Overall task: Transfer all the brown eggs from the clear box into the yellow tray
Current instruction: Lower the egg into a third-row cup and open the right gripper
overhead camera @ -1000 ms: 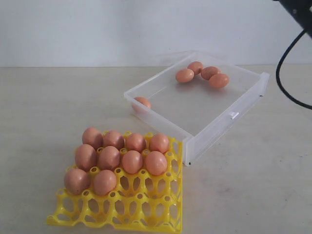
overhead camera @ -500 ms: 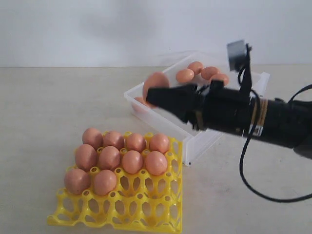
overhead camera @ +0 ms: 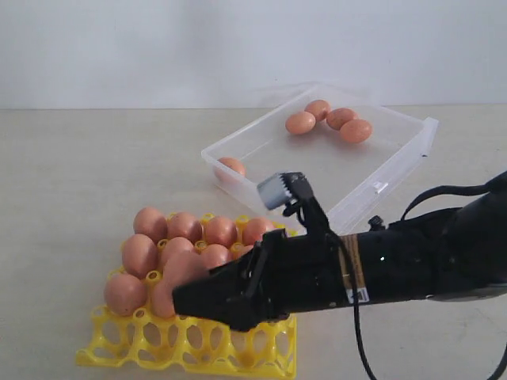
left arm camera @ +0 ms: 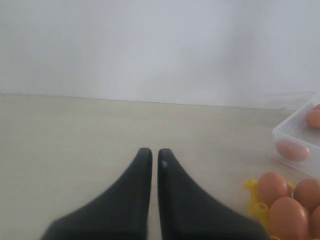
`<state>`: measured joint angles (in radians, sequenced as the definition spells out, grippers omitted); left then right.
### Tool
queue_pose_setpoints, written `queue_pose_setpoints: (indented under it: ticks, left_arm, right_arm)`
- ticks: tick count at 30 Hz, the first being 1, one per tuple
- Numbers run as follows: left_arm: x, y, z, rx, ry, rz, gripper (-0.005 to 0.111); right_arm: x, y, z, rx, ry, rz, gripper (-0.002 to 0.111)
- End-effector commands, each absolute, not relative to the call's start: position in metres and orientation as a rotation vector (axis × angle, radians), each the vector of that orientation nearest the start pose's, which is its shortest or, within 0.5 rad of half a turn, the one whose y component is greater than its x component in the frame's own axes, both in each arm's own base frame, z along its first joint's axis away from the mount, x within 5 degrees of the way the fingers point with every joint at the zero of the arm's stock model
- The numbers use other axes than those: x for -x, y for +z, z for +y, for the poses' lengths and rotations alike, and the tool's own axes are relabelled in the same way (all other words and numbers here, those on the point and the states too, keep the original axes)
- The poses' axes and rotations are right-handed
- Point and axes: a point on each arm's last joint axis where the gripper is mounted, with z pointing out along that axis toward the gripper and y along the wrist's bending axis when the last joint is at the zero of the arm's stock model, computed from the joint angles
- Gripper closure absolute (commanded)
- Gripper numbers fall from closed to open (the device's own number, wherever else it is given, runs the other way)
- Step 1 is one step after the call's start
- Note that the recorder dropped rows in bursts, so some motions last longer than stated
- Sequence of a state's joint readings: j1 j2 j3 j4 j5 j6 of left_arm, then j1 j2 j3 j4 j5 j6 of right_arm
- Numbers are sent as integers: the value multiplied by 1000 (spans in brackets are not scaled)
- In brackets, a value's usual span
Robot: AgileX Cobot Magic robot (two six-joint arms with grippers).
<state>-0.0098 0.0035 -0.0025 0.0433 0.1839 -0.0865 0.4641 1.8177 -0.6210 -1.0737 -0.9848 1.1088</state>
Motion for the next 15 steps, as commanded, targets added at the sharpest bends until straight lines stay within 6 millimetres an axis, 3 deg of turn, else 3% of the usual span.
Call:
queue_pose_setpoints:
  ticks: [1,6,15]
  left_arm:
    - [-56,197,0,39,-30,1662,103]
    - [-56,197,0,39,-30,1662,103]
    - [-56,197,0,39,-30,1662,103]
  right_arm:
    - [-230,134,203,791,1104,2128,109]
    - [-231,128,208,809,948,2198,109]
    - [-238,132,209,746,926,2173,109]
